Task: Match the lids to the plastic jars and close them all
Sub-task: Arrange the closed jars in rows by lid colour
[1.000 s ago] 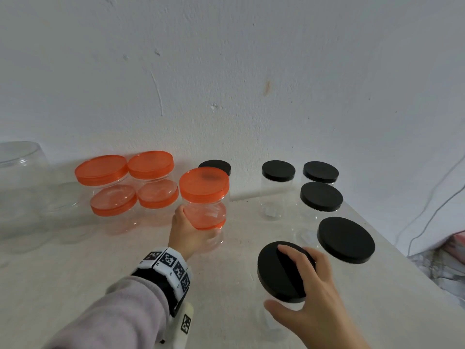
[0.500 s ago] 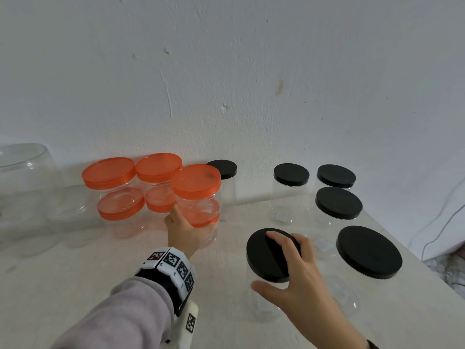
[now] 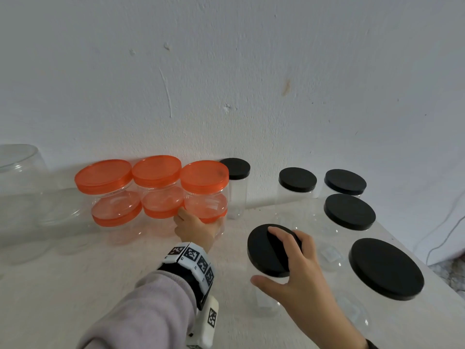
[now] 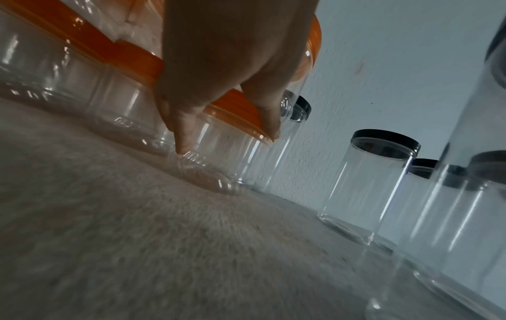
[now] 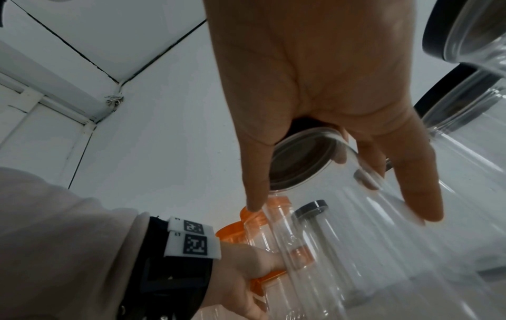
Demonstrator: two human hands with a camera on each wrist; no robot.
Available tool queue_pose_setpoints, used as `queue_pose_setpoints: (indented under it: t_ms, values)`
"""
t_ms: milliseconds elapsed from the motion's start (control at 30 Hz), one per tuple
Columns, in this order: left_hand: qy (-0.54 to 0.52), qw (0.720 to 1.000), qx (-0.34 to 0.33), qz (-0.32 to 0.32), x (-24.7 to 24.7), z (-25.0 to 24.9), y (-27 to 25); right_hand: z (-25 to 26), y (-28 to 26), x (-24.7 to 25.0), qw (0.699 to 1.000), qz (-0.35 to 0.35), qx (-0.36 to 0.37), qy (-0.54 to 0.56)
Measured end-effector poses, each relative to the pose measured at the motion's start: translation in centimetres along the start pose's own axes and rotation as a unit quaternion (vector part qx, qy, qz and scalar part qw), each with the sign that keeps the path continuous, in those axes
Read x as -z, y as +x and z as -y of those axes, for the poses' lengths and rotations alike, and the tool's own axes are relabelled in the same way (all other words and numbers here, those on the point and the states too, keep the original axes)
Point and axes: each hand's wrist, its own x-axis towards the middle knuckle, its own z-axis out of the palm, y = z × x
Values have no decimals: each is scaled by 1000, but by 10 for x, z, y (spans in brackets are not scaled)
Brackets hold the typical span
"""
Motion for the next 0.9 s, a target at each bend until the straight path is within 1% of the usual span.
queue_pose_setpoints:
  t_ms: [100,267,433,500,667,800,833,900]
  values:
    - [-14,1000,14,-16,-8,-2,4,-3,4,-1,1000,-4,-1,7]
    - [-43,998,13,-48,-19,-3,11,-5,6,-3,1000,-5,2,13]
    - [-4,995,79,-55,-26,-10,19,-5,5,-4,1000,-7,7,11]
    - [-11,994,90,-54,-30,-12,21,-5,5,-4,1000,-6,6,8]
    - [-36,995,82,-44,-33,-11,25,-6,4,-4,1000,-9,8,9]
    - [-42,997,56,-23,-22,-5,21,-5,4,-4,1000,-9,6,13]
    - [-43,998,41,-10,-17,-3,19,-5,4,-4,1000,-10,5,11]
    - [-64,997,4,38,-8,2,15,-4,5,-4,1000,-10,0,10]
